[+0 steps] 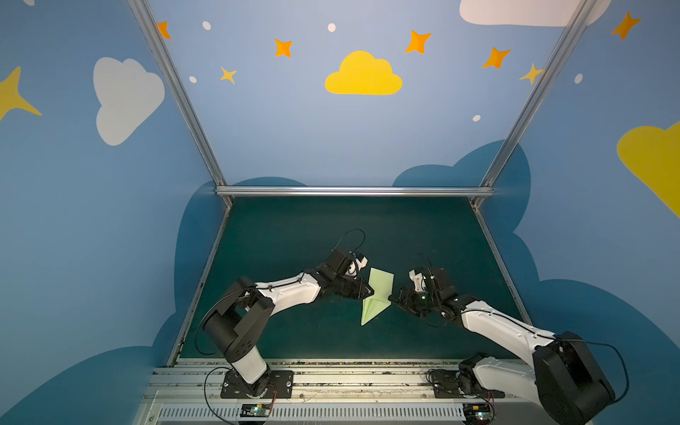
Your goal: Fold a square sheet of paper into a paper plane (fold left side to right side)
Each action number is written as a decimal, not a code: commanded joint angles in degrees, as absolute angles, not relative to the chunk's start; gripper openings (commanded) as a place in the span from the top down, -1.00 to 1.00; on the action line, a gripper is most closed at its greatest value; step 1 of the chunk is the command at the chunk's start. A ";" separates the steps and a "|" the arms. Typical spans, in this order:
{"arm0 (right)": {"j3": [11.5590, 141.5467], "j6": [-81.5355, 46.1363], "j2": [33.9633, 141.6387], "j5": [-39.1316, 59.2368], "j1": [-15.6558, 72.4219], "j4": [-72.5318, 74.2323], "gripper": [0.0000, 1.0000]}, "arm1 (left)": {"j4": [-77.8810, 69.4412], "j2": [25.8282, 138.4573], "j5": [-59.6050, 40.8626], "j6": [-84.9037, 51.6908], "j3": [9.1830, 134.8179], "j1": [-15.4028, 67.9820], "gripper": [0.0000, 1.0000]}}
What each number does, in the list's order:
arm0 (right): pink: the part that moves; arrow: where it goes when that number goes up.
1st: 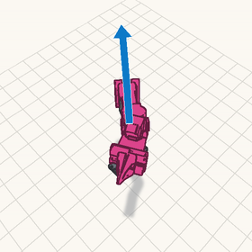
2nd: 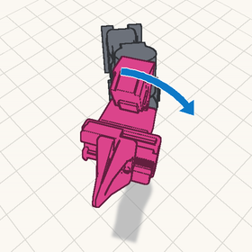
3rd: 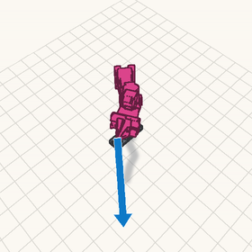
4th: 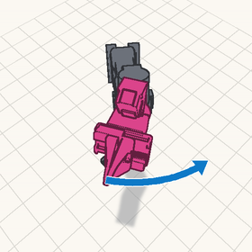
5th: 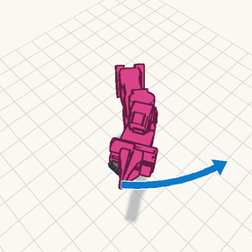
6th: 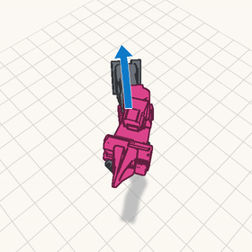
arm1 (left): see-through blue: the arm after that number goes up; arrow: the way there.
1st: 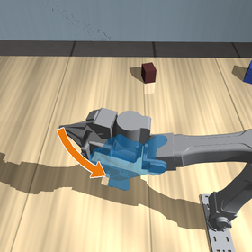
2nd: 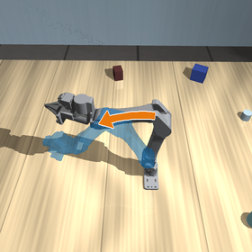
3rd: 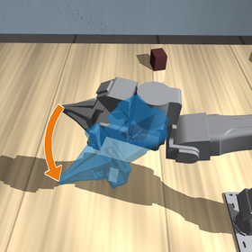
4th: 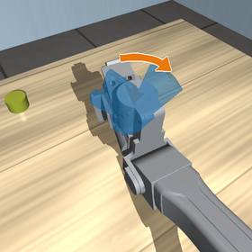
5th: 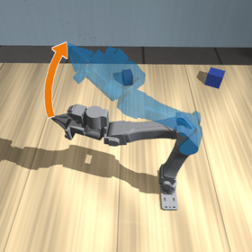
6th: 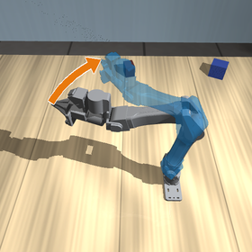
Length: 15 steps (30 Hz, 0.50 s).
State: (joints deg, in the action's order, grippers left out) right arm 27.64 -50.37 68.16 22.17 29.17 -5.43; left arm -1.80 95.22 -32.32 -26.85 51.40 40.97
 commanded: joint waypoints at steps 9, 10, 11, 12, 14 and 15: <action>26.54 -50.54 70.96 22.97 28.66 -5.03 -0.01 | 0.55 97.21 -29.73 -25.18 56.27 42.89 0.36; 26.39 -50.45 71.42 23.39 28.68 -4.60 -0.01 | 1.27 97.90 -28.63 -24.94 57.05 42.81 0.34; 26.31 -50.45 71.82 23.65 28.69 -4.28 -0.01 | 1.97 98.56 -27.99 -24.66 57.85 42.68 0.34; 26.29 -50.48 72.20 23.94 28.71 -3.88 -0.01 | 2.65 99.36 -28.00 -24.36 58.88 42.39 0.34; 26.17 -50.45 72.76 24.26 28.74 -3.38 -0.01 | 3.69 101.40 -28.04 -23.81 61.01 41.89 0.34; 26.03 -50.47 73.02 24.34 28.76 -3.26 -0.01 | 4.24 102.49 -28.12 -23.46 62.17 41.77 0.33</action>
